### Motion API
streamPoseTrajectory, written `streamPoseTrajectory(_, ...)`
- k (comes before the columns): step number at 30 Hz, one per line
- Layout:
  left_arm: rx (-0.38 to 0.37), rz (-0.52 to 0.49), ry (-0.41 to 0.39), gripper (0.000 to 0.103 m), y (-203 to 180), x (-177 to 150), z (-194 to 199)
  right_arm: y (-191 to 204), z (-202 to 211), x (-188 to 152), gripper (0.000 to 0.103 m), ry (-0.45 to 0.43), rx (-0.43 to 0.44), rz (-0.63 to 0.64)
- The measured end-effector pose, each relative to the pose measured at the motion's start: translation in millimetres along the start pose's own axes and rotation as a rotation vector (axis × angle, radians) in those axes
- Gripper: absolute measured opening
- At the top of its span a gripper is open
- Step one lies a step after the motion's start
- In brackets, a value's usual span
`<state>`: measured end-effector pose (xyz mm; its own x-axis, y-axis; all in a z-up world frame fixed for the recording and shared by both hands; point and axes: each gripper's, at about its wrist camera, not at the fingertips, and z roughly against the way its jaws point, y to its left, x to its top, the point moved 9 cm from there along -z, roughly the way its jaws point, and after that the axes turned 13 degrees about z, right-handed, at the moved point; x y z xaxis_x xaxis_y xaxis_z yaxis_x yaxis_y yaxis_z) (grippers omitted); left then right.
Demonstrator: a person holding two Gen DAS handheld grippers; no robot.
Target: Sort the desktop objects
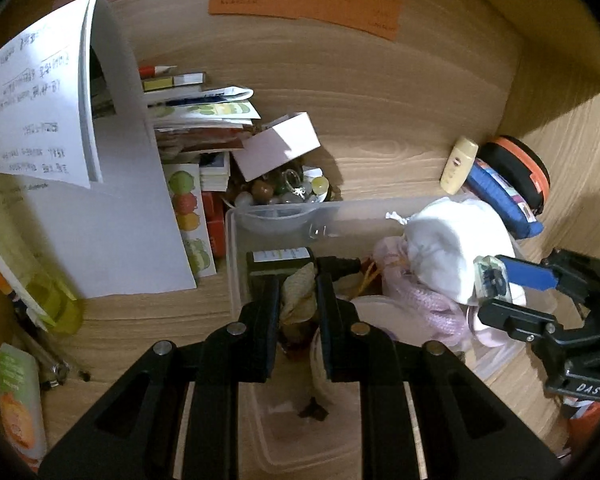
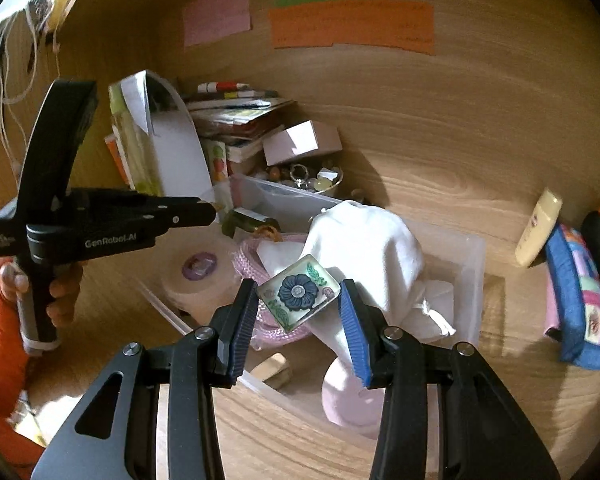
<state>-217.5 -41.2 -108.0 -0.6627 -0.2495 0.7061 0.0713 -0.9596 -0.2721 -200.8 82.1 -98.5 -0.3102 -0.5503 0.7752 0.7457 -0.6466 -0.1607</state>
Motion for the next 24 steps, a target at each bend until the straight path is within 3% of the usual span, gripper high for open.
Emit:
streamPoseTrajectory(10,0.001,0.000,-0.006,0.018,-1,4,4,9,1,0,0.039,0.006,-0.035,0.071)
streamPoseTrajectory(13,0.006,-0.003,-0.030,0.032,-3,7,12,7,6,3,0.041,-0.004,-0.042,0.064)
streamPoseTrajectory(18,0.011,-0.008,-0.065,0.039,-7,9,28,2,21,8,0.052,-0.029,-0.077,0.037)
streamPoseTrajectory(24,0.028,-0.030,-0.112,0.055,-14,4,51,0,42,10,0.062,-0.052,-0.127,0.018)
